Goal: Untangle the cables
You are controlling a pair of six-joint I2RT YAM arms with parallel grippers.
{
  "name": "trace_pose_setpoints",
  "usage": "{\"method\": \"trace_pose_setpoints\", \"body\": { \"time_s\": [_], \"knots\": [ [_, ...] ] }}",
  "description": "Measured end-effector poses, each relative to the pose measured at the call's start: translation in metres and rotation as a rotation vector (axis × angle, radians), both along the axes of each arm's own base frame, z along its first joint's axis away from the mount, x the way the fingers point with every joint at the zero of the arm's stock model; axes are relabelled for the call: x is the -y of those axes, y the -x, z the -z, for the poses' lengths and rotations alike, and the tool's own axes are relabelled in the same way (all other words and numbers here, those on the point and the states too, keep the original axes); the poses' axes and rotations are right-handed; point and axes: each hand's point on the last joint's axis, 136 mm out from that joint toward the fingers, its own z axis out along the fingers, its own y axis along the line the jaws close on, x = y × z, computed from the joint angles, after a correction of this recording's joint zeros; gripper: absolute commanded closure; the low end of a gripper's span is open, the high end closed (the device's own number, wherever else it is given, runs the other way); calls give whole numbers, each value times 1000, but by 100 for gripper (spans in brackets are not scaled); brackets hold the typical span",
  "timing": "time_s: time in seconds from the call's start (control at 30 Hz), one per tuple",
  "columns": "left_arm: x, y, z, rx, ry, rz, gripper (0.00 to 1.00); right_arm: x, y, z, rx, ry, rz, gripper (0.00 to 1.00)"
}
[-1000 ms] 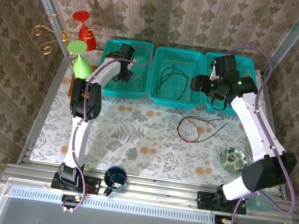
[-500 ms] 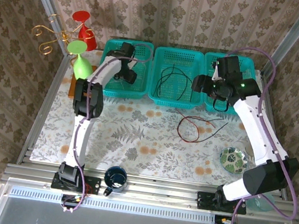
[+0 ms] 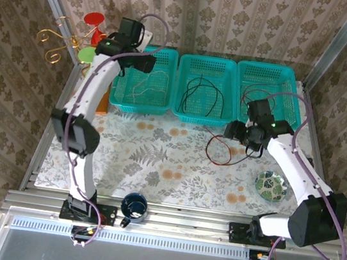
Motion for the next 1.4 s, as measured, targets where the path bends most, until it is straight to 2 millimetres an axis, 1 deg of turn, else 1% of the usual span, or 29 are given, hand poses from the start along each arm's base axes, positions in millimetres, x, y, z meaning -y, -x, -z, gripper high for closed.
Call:
{"method": "trace_pose_setpoints", "body": {
  "time_s": [0.07,0.1,0.17,0.23,0.27,0.33,0.4,0.47,0.57,0.8,0.97,1.03,1.1,1.4],
  "knots": [
    [2,23,-11,15,17,20,20,3,11,21,-48,2,22,23],
    [4,37,-11,12,28,33,20,4,16,31,-69,1,35,23],
    [9,59,-1,-11,45,53,20,6,24,45,-98,0,55,25],
    [15,79,20,-44,61,67,21,7,29,54,-118,-3,75,28],
    [20,91,35,-70,68,76,21,8,31,58,-126,-2,87,30],
    [30,112,61,-116,76,92,21,9,31,63,-131,-3,103,34],
    [42,136,88,-158,94,109,22,9,28,67,-130,-6,118,40],
    [51,154,106,-187,114,121,23,8,26,72,-134,-10,132,43],
    [59,171,120,-212,139,120,23,11,21,83,-150,11,156,45],
    [83,179,122,-204,207,125,24,27,22,109,-177,47,225,48],
    [93,180,117,-188,242,127,25,33,18,123,-192,52,249,50],
    [96,179,115,-179,253,129,25,34,17,127,-201,55,252,52],
    [97,178,113,-172,260,130,26,36,17,130,-205,57,253,55],
    [97,174,106,-137,264,126,26,37,16,132,-221,71,254,56]
  ]
}}
